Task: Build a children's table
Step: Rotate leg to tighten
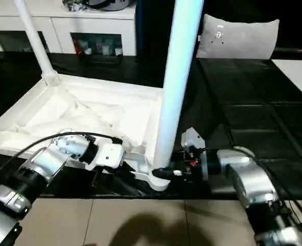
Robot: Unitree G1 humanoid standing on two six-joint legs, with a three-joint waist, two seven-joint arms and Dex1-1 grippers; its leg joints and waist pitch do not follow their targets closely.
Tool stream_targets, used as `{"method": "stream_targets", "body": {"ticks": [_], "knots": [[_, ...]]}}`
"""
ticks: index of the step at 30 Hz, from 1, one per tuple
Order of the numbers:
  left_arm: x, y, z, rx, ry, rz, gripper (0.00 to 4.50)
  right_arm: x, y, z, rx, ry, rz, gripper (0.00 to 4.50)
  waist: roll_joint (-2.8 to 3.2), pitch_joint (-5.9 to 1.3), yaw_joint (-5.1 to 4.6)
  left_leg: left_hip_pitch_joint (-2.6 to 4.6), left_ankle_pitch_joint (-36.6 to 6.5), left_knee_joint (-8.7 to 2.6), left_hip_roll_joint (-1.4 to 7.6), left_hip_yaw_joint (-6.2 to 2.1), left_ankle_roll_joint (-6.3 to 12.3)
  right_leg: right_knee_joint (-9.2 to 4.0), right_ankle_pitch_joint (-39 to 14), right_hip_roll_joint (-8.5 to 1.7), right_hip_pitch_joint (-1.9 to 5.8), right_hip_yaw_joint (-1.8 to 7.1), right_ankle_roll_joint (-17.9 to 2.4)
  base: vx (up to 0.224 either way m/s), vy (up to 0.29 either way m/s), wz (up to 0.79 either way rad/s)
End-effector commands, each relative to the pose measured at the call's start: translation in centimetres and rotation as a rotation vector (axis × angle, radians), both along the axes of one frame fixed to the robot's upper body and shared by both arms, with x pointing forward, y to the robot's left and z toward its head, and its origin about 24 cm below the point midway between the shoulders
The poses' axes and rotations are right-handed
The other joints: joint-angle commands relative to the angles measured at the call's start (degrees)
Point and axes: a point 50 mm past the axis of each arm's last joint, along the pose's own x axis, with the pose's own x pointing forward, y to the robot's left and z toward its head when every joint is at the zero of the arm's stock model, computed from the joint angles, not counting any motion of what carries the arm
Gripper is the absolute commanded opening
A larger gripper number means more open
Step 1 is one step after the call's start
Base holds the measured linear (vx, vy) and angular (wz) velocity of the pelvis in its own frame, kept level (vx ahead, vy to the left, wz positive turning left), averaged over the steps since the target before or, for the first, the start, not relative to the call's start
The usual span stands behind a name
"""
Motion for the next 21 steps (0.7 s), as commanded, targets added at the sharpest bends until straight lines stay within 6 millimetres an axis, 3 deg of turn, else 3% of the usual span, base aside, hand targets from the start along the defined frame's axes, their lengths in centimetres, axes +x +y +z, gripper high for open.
{"method": "stream_targets", "body": {"ticks": [1, 4, 7, 8, 9, 11, 12, 13, 15, 19, 21], "knots": [[-1.3, -2.9, -1.1, -0.053, 0.108, 0.025, 0.0, 0.5, 2.1, -1.0, 0.011, 0.05, -0.132, 2.02, -0.52, -1.99, -0.78, -0.21, -19.7, -4.19, -0.95, 1.07, -0.25, -4.19, -25.2, -0.47, 1.74, 0.0, -8.7, 0.0, 0.0, 0.0], [-1.3, -4.3, -0.8, -0.102, 0.134, 0.071, 0.0, 1.5, 3.4, -1.1, 0.035, 0.073, -0.251, 2.02, -0.55, -1.81, -2.68, -0.36, -23.7, -4.29, -1.41, 0.48, -0.97, -5.22, -33.4, -0.39, 1.4, -0.5, -5.2, -0.017, 0.004, -0.03], [-0.8, -6.5, -0.6, -0.138, 0.128, 0.184, 0.0, 3.5, 5.4, -1.2, 0.061, 0.11, -0.467, 2.02, -0.41, -1.74, -4.27, -0.68, -25.2, -4.27, -1.58, 0.07, -1.35, -5.67, -36.0, -0.45, 1.13, -0.88, -3.9, -0.034, 0.011, -0.09], [-0.6, -7.0, -0.6, -0.14, 0.118, 0.228, 0.0, 4.0, 5.8, -1.3, 0.049, 0.119, -0.528, 2.02, -0.29, -1.7, -5.62, -1.11, -26.2, -4.36, -1.75, -0.47, -1.86, -5.87, -37.5, -0.47, 1.42, -1.46, -3.1, -0.052, 0.022, -0.16], [-0.2, -7.7, -0.4, -0.15, 0.102, 0.285, 0.0, 4.5, 6.1, -1.5, 0.045, 0.124, -0.586, 2.02, -0.35, -1.79, -6.03, -1.15, -26.7, -4.28, -1.86, -0.65, -1.7, -5.98, -37.8, -0.52, 1.51, -1.66, -2.8, 0.0, 0.0, 0.0], [0.7, -8.7, 0.0, -0.172, 0.068, 0.393, 0.0, 5.0, 6.6, -1.7, 0.058, 0.132, -0.637, 2.02, 0.3, -1.86, -6.79, -0.79, -28.7, -4.13, -1.92, -0.84, -1.23, -6.56, -37.6, -0.51, 1.29, -2.11, -3.1, 0.0, 0.0, 0.0], [0.9, -8.9, 0.2, -0.18, 0.059, 0.426, 0.0, 5.1, 6.7, -1.7, 0.067, 0.134, -0.647, 2.58, 0.42, -2.02, -7.22, -0.66, -29.3, -4.0, -1.86, -0.93, -0.38, -7.03, -35.6, -0.64, 1.52, -2.58, -4.1, 0.0, 0.0, 0.0], [1.2, -9.0, 0.3, -0.17, 0.038, 0.447, 0.0, 5.3, 6.7, -1.5, 0.088, 0.126, -0.663, 2.72, 0.35, -1.98, -7.53, -0.85, -29.4, -4.22, -1.72, -0.96, 0.23, -7.02, -33.5, -0.65, 1.7, -2.91, -5.0, 0.0, 0.0, 0.0], [1.5, -8.7, 0.2, -0.151, 0.004, 0.452, 0.0, 5.4, 6.3, -1.3, 0.101, 0.103, -0.667, 2.82, 0.22, -2.24, -7.68, -1.07, -28.4, -4.33, -1.71, -0.86, 1.0, -6.89, -30.3, -0.71, 2.06, -2.92, -6.2, 0.0, 0.0, 0.0], [1.8, -7.8, 0.0, -0.112, -0.027, 0.467, 0.0, 5.3, 5.1, -1.2, 0.083, 0.049, -0.671, 3.16, 0.23, -2.14, -7.28, -0.87, -26.8, -4.29, -1.59, -0.29, 1.93, -6.59, -26.7, -0.57, 1.77, -2.35, -8.8, 0.0, 0.0, 0.0], [2.1, -6.5, -0.5, -0.067, -0.061, 0.466, 0.0, 5.1, 3.1, -1.1, 0.069, -0.012, -0.66, 3.28, 0.25, -2.28, -6.63, -0.91, -25.3, -4.3, -1.41, -0.17, 2.24, -6.37, -25.1, -0.6, 1.96, -2.19, -9.2, 0.0, 0.0, 0.0]]}}
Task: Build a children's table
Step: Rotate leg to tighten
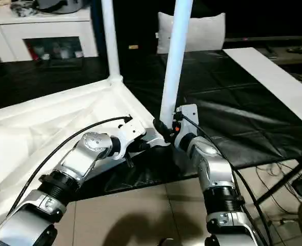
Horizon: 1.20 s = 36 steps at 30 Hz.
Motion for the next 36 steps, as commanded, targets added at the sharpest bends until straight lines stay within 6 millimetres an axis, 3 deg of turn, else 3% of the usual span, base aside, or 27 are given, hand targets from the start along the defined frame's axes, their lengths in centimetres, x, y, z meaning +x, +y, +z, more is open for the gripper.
{"method": "stream_targets", "body": {"ticks": [1, 4, 5, 6, 7, 9, 11, 14, 15, 19, 20, 24, 25, 29, 36], "knots": [[-0.2, -0.3, -0.1, 0.063, -0.036, -0.104, 0.0, -0.9, -0.2, -0.4, -0.003, -0.023, 0.117, 3.52, 0.03, -2.61, 0.73, -0.21, -24.7, -4.33, -1.18, 1.43, 2.58, -3.99, -24.0, -0.53, 2.33, -0.12, -8.9, 0.0, 0.0, 0.0], [-0.2, 0.8, -0.5, 0.093, -0.032, -0.127, 0.0, -1.7, -2.0, 0.1, -0.019, -0.061, 0.177, 3.64, 0.01, -2.74, 2.08, -0.38, -21.4, -4.29, -1.01, 1.74, 3.43, -3.43, -19.5, -0.49, 2.8, 0.22, -10.2, 0.0, 0.0, 0.0], [-0.2, 0.8, -0.5, 0.093, -0.032, -0.127, 0.0, -1.7, -2.0, 0.1, -0.019, -0.061, 0.177, 3.78, -0.01, -2.78, 2.19, -0.36, -20.9, -4.25, -0.95, 1.76, 3.51, -3.26, -19.0, -0.48, 2.77, 0.25, -10.5, 0.0, 0.0, 0.0], [-0.4, 1.9, -0.9, 0.119, -0.02, -0.169, 0.0, -2.4, -3.5, 0.6, -0.041, -0.087, 0.244, 3.93, 0.23, -2.85, 2.35, -0.32, -20.3, -4.23, -0.94, 1.8, 3.5, -3.16, -18.7, -0.52, 2.74, 0.26, -10.9, 0.0, 0.0, 0.0], [-0.5, 2.3, -1.0, 0.13, -0.012, -0.184, 0.0, -2.7, -3.9, 0.8, -0.05, -0.092, 0.272, 4.03, 0.01, -2.98, 2.73, -0.32, -19.3, -4.05, -0.9, 1.91, 3.82, -3.14, -17.7, -0.5, 2.94, 0.34, -11.0, 0.0, 0.0, 0.0], [-0.7, 3.2, -1.2, 0.158, -0.002, -0.24, 0.0, -3.1, -4.8, 1.1, -0.109, -0.126, 0.329, 4.03, 0.21, -3.06, 3.26, -0.33, -17.7, -3.95, -0.85, 2.0, 4.29, -2.82, -15.2, -0.54, 2.92, 0.47, -11.8, 0.0, 0.0, 0.0], [-1.1, 3.9, -1.3, 0.175, -0.005, -0.327, 0.0, -3.3, -5.5, 1.4, -0.139, -0.139, 0.385, 4.03, 0.28, -3.13, 3.25, -0.5, -17.2, -3.89, -0.95, 1.95, 4.15, -2.62, -15.0, -0.6, 3.11, 0.35, -12.0, 0.0, 0.0, 0.0], [-1.8, 4.8, -1.4, 0.188, 0.024, -0.447, 0.0, -3.7, -5.9, 1.9, -0.134, -0.142, 0.49, 4.03, 0.18, -3.38, 3.29, -0.59, -14.0, -3.58, -1.01, 2.11, 4.79, -1.94, -10.7, -0.45, 3.33, 0.45, -13.6, 0.0, 0.0, 0.0], [-1.8, 4.9, -1.4, 0.196, 0.028, -0.463, 0.0, -3.8, -5.9, 2.0, -0.134, -0.144, 0.51, 3.76, 0.15, -3.34, 3.27, -0.65, -13.7, -3.57, -0.97, 2.13, 4.84, -1.79, -10.0, -0.41, 3.38, 0.46, -14.0, 0.0, 0.0, 0.0], [-2.2, 5.7, -1.2, 0.253, 0.042, -0.602, 0.0, -3.9, -5.9, 2.6, -0.128, -0.136, 0.635, 3.63, 0.12, -3.3, 4.04, -0.3, -13.1, -3.43, -0.76, 2.29, 5.12, -1.45, -9.1, -0.38, 3.39, 0.41, -15.2, 0.0, 0.0, 0.0], [-2.4, 5.7, -1.0, 0.246, 0.046, -0.642, 0.0, -4.0, -5.6, 2.7, -0.122, -0.131, 0.685, 3.33, 0.25, -3.26, 4.39, -0.22, -13.3, -3.48, -0.64, 2.36, 4.92, -1.36, -9.7, -0.4, 3.39, 0.45, -15.1, 0.0, 0.0, 0.0], [-2.8, 5.6, -0.7, 0.25, 0.052, -0.734, 0.0, -4.4, -5.0, 2.7, -0.119, -0.114, 0.802, 3.22, 0.2, -3.03, 5.18, 0.1, -15.2, -3.56, -0.46, 2.53, 4.18, -1.53, -12.2, -0.49, 3.11, 0.58, -14.9, 0.0, 0.0, 0.0], [-2.9, 5.6, -0.7, 0.253, 0.054, -0.76, 0.0, -4.6, -4.6, 2.6, -0.117, -0.104, 0.836, 2.98, 0.17, -3.04, 5.43, 0.1, -15.6, -3.67, -0.45, 2.49, 3.81, -1.52, -13.0, -0.52, 3.2, 0.58, -14.5, 0.0, 0.0, 0.0], [-3.1, 5.4, -0.6, 0.246, 0.06, -0.8, 0.0, -4.7, -4.2, 2.4, -0.115, -0.09, 0.883, 2.73, 0.15, -3.16, 6.03, 0.25, -15.0, -3.63, -0.4, 2.52, 3.15, -1.38, -12.6, -0.52, 3.11, 0.74, -14.3, 0.0, 0.0, 0.0], [-3.4, 4.5, -0.5, 0.215, 0.055, -0.85, 0.0, -4.9, -3.0, 1.7, -0.085, -0.052, 0.952, 2.16, -0.04, -3.2, 6.1, 0.08, -14.1, -3.59, -0.52, 2.51, 3.02, -1.24, -12.0, -0.49, 3.29, 0.73, -14.2, 0.0, 0.0, 0.0]]}}
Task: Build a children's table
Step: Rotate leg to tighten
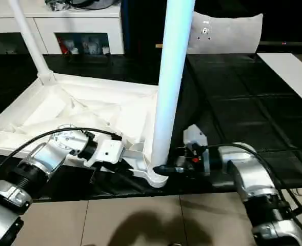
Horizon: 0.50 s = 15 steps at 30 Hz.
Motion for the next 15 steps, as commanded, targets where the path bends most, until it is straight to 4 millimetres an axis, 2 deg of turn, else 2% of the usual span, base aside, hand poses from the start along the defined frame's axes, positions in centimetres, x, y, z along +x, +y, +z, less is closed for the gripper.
{"method": "stream_targets", "body": {"ticks": [1, 4, 7, 9, 11, 14, 15], "knots": [[-1.5, -0.7, -1.7, 0.092, 0.062, -0.13, 0.0, 0.0, 0.4, 0.1, 0.009, 0.009, 0.028, 2.01, -0.37, -3.2, -0.15, -0.33, -13.9, -3.3, -0.86, 2.03, 3.1, -2.45, -13.1, -0.55, 3.41, 0.44, -13.9, 0.0, 0.0, 0.0], [-1.5, -0.7, -1.7, 0.09, 0.066, -0.123, 0.0, -0.1, 0.4, 0.0, 0.012, 0.017, 0.032, 1.97, -0.35, -3.26, -0.17, -0.33, -13.5, -3.25, -0.87, 2.03, 3.19, -2.41, -12.6, -0.5, 3.43, 0.42, -13.8, 0.0, 0.0, 0.0], [-1.3, -0.5, -1.9, 0.048, 0.109, -0.037, 0.0, -0.5, 0.3, -0.2, 0.026, 0.035, 0.019, 1.94, -0.35, -3.23, -0.14, -0.26, -13.3, -3.24, -0.84, 2.1, 3.21, -2.37, -12.3, -0.43, 3.4, 0.46, -14.1, 0.0, 0.0, 0.0], [-1.1, -0.5, -1.9, 0.028, 0.137, 0.039, 0.0, -0.8, 0.5, -0.4, 0.031, 0.052, -0.015, 1.93, -0.4, -3.21, 0.04, -0.18, -13.0, -3.27, -0.8, 2.13, 3.14, -2.37, -12.2, -0.47, 3.46, 0.54, -14.1, 0.0, 0.0, 0.0], [-0.9, -1.2, -1.7, -0.032, 0.17, 0.143, 0.0, -0.5, 1.2, -1.1, 0.014, 0.067, -0.136, 1.93, -0.49, -3.1, -0.05, -0.31, -13.2, -3.42, -0.85, 2.07, 2.95, -2.43, -13.8, -0.49, 3.43, 0.49, -13.6, 0.0, 0.0, 0.0], [-0.7, -2.2, -1.6, -0.092, 0.191, 0.232, 0.0, 0.4, 2.1, -1.7, 0.001, 0.06, -0.264, 1.93, -0.42, -2.52, -0.71, -0.15, -17.5, -3.76, -1.13, 1.95, 1.44, -3.34, -22.3, -0.55, 2.83, 0.41, -11.1, 0.0, 0.0, 0.0], [-0.7, -2.4, -1.5, -0.102, 0.193, 0.248, 0.0, 0.5, 2.3, -1.8, -0.001, 0.059, -0.287, 1.93, -0.54, -2.46, -1.14, -0.12, -19.6, -3.84, -1.31, 1.69, 0.81, -3.72, -27.0, -0.61, 2.82, 0.24, -9.2, 0.0, 0.0, 0.0]]}}
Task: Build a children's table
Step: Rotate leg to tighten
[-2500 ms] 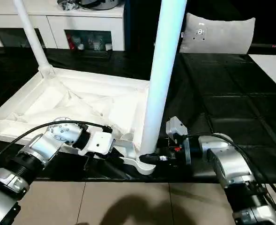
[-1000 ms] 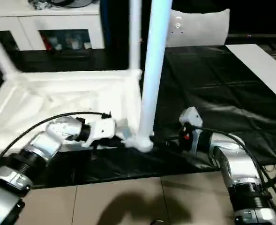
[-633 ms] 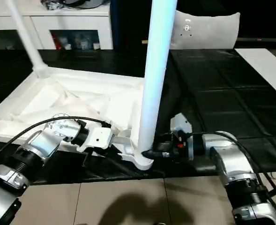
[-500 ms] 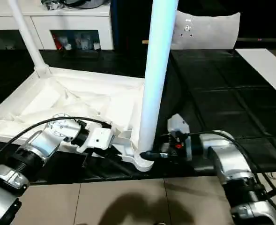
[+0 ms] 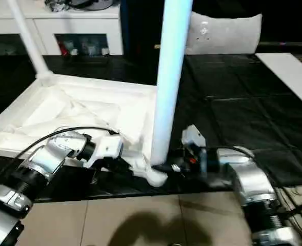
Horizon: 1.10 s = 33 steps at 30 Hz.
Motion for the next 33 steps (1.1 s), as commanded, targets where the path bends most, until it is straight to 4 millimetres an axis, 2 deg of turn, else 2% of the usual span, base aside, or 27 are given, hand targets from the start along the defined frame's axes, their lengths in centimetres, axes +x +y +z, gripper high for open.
{"method": "stream_targets", "body": {"ticks": [1, 2, 3, 4, 5, 7, 8, 9, 10, 11, 12, 14, 15, 16, 17, 19, 20, 22, 23, 24, 25, 26, 28, 29, 30, 32, 33], "knots": [[-1.0, -3.4, -0.7, -0.084, 0.042, 0.012, 0.0, 0.9, 1.5, -1.1, -0.029, 0.048, -0.117, 1.93, -0.66, -2.31, -0.49, -0.53, -20.9, -4.06, -1.47, 1.45, 0.71, -4.27, -29.9, -0.55, 2.5, 0.06, -7.9, 0.0, 0.0, 0.0], [-0.6, -4.4, -0.6, -0.1, 0.025, 0.101, 0.0, 1.9, 2.7, -1.5, -0.022, 0.078, -0.247, 1.93, -0.74, -2.15, -1.29, -0.72, -21.6, -4.08, -1.63, 1.27, 0.44, -4.5, -32.4, -0.56, 2.33, -0.11, -6.8, 0.0, 0.0, 0.0], [-0.6, -4.5, -0.5, -0.101, 0.023, 0.112, 0.0, 2.0, 2.8, -1.5, -0.022, 0.082, -0.263, 1.93, -0.74, -2.15, -1.29, -0.72, -21.6, -4.08, -1.63, 1.27, 0.44, -4.5, -32.4, -0.56, 2.33, -0.11, -6.8, -0.052, 0.008, -0.11], [-0.3, -5.2, -0.5, -0.098, 0.013, 0.17, 0.0, 2.9, 3.7, -1.8, -0.018, 0.107, -0.366, 1.93, -0.87, -2.04, -2.43, -0.8, -23.2, -3.95, -2.02, 0.79, -0.47, -5.14, -37.9, -0.57, 2.27, -0.83, -4.1, -0.062, 0.016, -0.16], [-0.1, -5.7, -0.4, -0.091, -0.002, 0.215, 0.0, 3.6, 4.4, -2.0, -0.008, 0.13, -0.447, 1.93, -0.71, -1.9, -2.99, -0.78, -24.0, -3.96, -2.06, 0.63, -0.57, -5.42, -39.2, -0.6, 2.02, -1.05, -3.5, -0.062, 0.016, -0.16], [0.2, -6.7, -0.2, -0.067, -0.039, 0.282, 0.0, 4.7, 5.7, -2.1, 0.026, 0.166, -0.575, 1.93, -0.47, -1.84, -4.97, -0.81, -27.6, -3.87, -2.25, -0.19, -0.6, -6.43, -42.2, -0.63, 2.14, -2.47, -1.7, -0.058, 0.024, -0.17], [0.2, -6.7, -0.2, -0.067, -0.039, 0.282, 0.0, 4.7, 5.7, -2.1, 0.026, 0.166, -0.575, 1.93, -0.05, -1.85, -5.9, -0.49, -29.8, -3.81, -2.24, -0.4, 0.09, -7.28, -41.6, -0.58, 2.21, -3.42, -1.6, -0.056, 0.027, -0.16], [0.5, -7.3, 0.0, -0.064, -0.069, 0.322, 0.0, 5.1, 6.5, -2.0, 0.028, 0.147, -0.584, 1.93, 0.3, -2.01, -6.12, -0.37, -30.5, -3.89, -2.12, -0.6, 0.41, -7.25, -39.9, -0.74, 2.52, -3.75, -2.1, 0.0, 0.0, 0.0], [0.7, -7.8, 0.2, -0.07, -0.084, 0.357, 0.0, 5.2, 7.2, -1.9, 0.031, 0.124, -0.573, 1.93, 0.48, -1.83, -6.97, -0.74, -33.0, -4.5, -1.64, -0.99, 0.95, -7.34, -36.4, -0.75, 3.0, -4.52, -3.3, 0.0, 0.0, 0.0], [0.8, -8.0, 0.3, -0.074, -0.088, 0.372, 0.0, 5.2, 7.5, -1.8, 0.033, 0.114, -0.565, 2.28, 0.77, -1.64, -7.13, -0.3, -34.9, -4.63, -1.38, -1.08, 1.21, -7.72, -35.6, -0.79, 3.0, -5.11, -3.6, 0.0, 0.0, 0.0], [0.9, -8.2, 0.3, -0.079, -0.098, 0.387, 0.0, 5.3, 7.7, -1.9, 0.024, 0.104, -0.577, 2.28, 0.48, -1.6, -7.71, 0.06, -37.0, -4.7, -1.16, -1.27, 1.73, -7.94, -34.0, -0.97, 3.28, -5.77, -4.0, 0.0, 0.0, 0.0], [1.0, -8.3, 0.3, -0.082, -0.113, 0.399, 0.0, 5.4, 7.7, -1.9, 0.012, 0.091, -0.592, 2.66, 0.53, -1.56, -8.0, 0.18, -37.4, -4.68, -1.28, -1.23, 2.22, -8.05, -33.0, -1.28, 3.53, -6.29, -4.6, 0.0, 0.0, 0.0], [1.1, -8.0, 0.3, -0.068, -0.126, 0.407, 0.0, 5.4, 7.3, -1.8, 0.014, 0.073, -0.59, 2.69, 0.4, -1.34, -8.33, 0.23, -37.4, -4.6, -1.53, -1.12, 2.25, -8.47, -34.7, -1.36, 3.29, -6.65, -4.1, 0.0, 0.0, 0.0], [1.2, -7.9, 0.2, -0.064, -0.129, 0.41, 0.0, 5.3, 7.2, -1.8, 0.015, 0.068, -0.589, 2.78, 0.36, -1.31, -8.58, 0.69, -37.3, -4.18, -1.81, -0.93, 2.35, -8.99, -36.1, -1.48, 2.91, -7.03, -3.6, 0.0, 0.0, 0.0], [1.3, -7.4, 0.1, -0.044, -0.14, 0.423, 0.0, 5.3, 6.5, -1.7, 0.017, 0.047, -0.582, 2.78, 0.39, -1.29, -8.75, 0.74, -37.3, -4.12, -1.84, -0.95, 2.36, -9.04, -36.5, -1.59, 2.92, -7.28, -3.5, 0.0, 0.0, 0.0], [1.4, -6.8, -0.1, -0.029, -0.146, 0.43, 0.0, 5.1, 5.5, -1.7, 0.014, 0.031, -0.575, 2.95, 0.98, -1.02, -9.13, 0.29, -39.2, -4.84, -1.13, -1.46, 2.1, -8.64, -34.8, -1.85, 3.93, -7.88, -2.9, 0.0, 0.0, 0.0], [1.4, -6.7, -0.1, -0.025, -0.15, 0.427, 0.0, 5.0, 5.3, -1.7, 0.016, 0.024, -0.568, 3.09, 0.98, -1.1, -9.01, 0.31, -39.4, -4.92, -1.07, -1.5, 2.08, -8.52, -34.0, -1.89, 4.02, -7.7, -3.0, 0.0, 0.0, 0.0], [1.5, -5.9, -0.4, -0.004, -0.165, 0.417, 0.0, 4.7, 4.0, -1.6, 0.023, -0.007, -0.534, 3.19, 0.64, -1.28, -8.49, 0.63, -36.8, -4.31, -1.66, -0.96, 2.48, -8.6, -34.7, -2.32, 3.23, -7.0, -4.2, 0.0, 0.0, 0.0], [1.5, -5.3, -0.6, 0.011, -0.17, 0.4, 0.0, 4.3, 2.9, -1.3, 0.033, -0.025, -0.505, 3.19, 0.75, -1.25, -8.46, 0.35, -35.8, -4.27, -1.76, -0.94, 2.59, -8.47, -34.9, -2.42, 3.28, -6.92, -4.5, 0.0, 0.0, 0.0], [1.5, -5.2, -0.6, 0.012, -0.171, 0.397, 0.0, 4.3, 2.7, -1.3, 0.034, -0.027, -0.5, 3.39, 0.78, -1.29, -8.36, 0.1, -35.0, -4.29, -1.77, -0.92, 2.7, -8.38, -34.9, -2.44, 3.44, -6.84, -4.7, 0.0, 0.0, 0.0], [1.4, -4.0, -1.1, 0.042, -0.175, 0.354, 0.0, 3.5, 0.6, -0.7, 0.039, -0.066, -0.438, 3.39, 0.94, -1.76, -7.47, -0.71, -30.8, -4.45, -1.6, -0.8, 3.5, -7.36, -30.8, -2.53, 3.87, -5.8, -6.8, 0.0, 0.0, 0.0], [1.4, -4.0, -1.1, 0.042, -0.175, 0.354, 0.0, 3.5, 0.6, -0.7, 0.039, -0.066, -0.438, 3.53, 0.94, -1.76, -7.47, -0.71, -30.8, -4.45, -1.6, -0.8, 3.5, -7.36, -30.8, -2.53, 3.87, -5.8, -6.8, 0.0, 0.0, 0.0], [1.4, -3.6, -1.2, 0.049, -0.173, 0.329, 0.0, 3.2, -0.1, -0.4, 0.042, -0.071, -0.409, 3.73, 0.49, -1.87, -6.41, -1.46, -28.4, -4.44, -1.37, -0.32, 4.25, -6.48, -27.8, -2.39, 3.76, -4.9, -8.8, 0.0, 0.0, 0.0], [1.3, -3.2, -1.3, 0.057, -0.169, 0.317, 0.0, 3.0, -0.6, -0.2, 0.04, -0.077, -0.393, 3.78, 0.52, -1.88, -6.17, -1.38, -27.9, -4.4, -1.33, -0.26, 4.19, -6.3, -27.5, -2.48, 3.55, -4.71, -9.2, 0.0, 0.0, 0.0], [1.3, -3.0, -1.3, 0.063, -0.171, 0.294, 0.0, 2.9, -1.1, -0.1, 0.034, -0.082, -0.378, 3.86, 0.25, -2.11, -5.99, -1.64, -26.1, -4.29, -1.36, -0.17, 4.34, -5.74, -26.0, -2.37, 3.73, -4.37, -9.9, 0.0, 0.0, 0.0], [0.8, -2.0, -1.5, 0.084, -0.153, 0.195, 0.0, 2.4, -2.7, 0.5, 0.005, -0.103, -0.325, 4.1, 0.02, -2.65, -5.27, -2.03, -21.8, -3.9, -1.5, 0.19, 5.36, -5.02, -22.2, -2.2, 3.91, -3.61, -11.0, 0.0, 0.0, 0.0], [0.5, -1.8, -1.5, 0.082, -0.148, 0.142, 0.0, 2.4, -3.2, 0.6, -0.007, -0.11, -0.312, 4.17, 0.01, -2.72, -4.64, -2.01, -18.6, -3.61, -1.41, 0.56, 6.33, -4.54, -18.8, -2.18, 3.71, -3.17, -12.4, 0.0, 0.0, 0.0]]}}
